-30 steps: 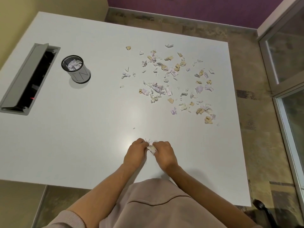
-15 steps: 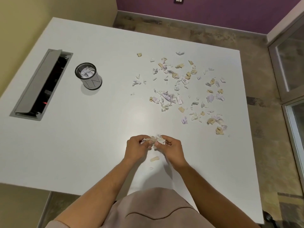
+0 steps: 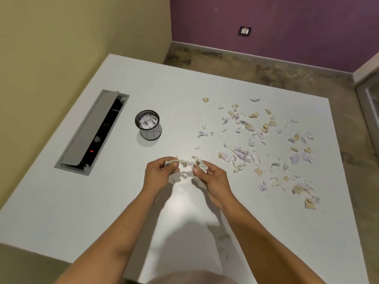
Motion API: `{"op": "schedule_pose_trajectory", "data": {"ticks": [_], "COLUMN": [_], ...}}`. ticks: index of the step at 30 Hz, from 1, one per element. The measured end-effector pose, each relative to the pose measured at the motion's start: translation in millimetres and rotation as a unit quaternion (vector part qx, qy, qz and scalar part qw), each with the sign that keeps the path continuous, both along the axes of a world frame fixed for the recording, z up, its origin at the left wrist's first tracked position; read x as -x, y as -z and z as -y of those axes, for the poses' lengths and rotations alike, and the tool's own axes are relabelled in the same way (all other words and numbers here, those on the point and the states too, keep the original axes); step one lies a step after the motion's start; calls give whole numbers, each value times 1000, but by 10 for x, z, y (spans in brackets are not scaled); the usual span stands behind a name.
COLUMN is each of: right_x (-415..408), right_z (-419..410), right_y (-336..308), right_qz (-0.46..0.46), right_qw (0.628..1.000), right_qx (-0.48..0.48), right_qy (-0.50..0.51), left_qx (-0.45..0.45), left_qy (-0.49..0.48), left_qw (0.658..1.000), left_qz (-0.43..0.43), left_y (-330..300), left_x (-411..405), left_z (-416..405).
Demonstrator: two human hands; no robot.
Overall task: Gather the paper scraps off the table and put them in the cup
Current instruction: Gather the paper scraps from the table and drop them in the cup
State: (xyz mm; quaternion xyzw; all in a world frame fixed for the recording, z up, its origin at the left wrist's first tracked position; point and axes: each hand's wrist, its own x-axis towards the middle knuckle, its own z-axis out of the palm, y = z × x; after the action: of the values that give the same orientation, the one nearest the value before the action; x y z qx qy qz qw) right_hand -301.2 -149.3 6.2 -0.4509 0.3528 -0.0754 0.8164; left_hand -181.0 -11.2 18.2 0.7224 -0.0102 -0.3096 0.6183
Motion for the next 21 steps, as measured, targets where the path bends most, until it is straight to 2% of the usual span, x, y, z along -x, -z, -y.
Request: {"op": "schedule_pose_trajectory", "data": {"ticks": [9,15,18,21], "right_x": [-1200,-1856,-2153,-2376], "right_z": [-39,17,37,37], "right_y": [-296,-327,-298,-302], "right_qz": [59,26,-30,-123], "right_qw": [998,996,984,929], "right_qx": [16,64,153,313], "right_qy": [-22,-64,-89,-153], "left_qx": [-21,-126,-200,-260], "left_qy": [-19,4,52,121], "left_qw": [997,980,957,933], "left_qz": [75,151,203,219], "left_y": [-163,-171,-173,-191], "left_x": [-1200,-1829,-2004,-2122], "left_z": [-26,46,86,168]}}
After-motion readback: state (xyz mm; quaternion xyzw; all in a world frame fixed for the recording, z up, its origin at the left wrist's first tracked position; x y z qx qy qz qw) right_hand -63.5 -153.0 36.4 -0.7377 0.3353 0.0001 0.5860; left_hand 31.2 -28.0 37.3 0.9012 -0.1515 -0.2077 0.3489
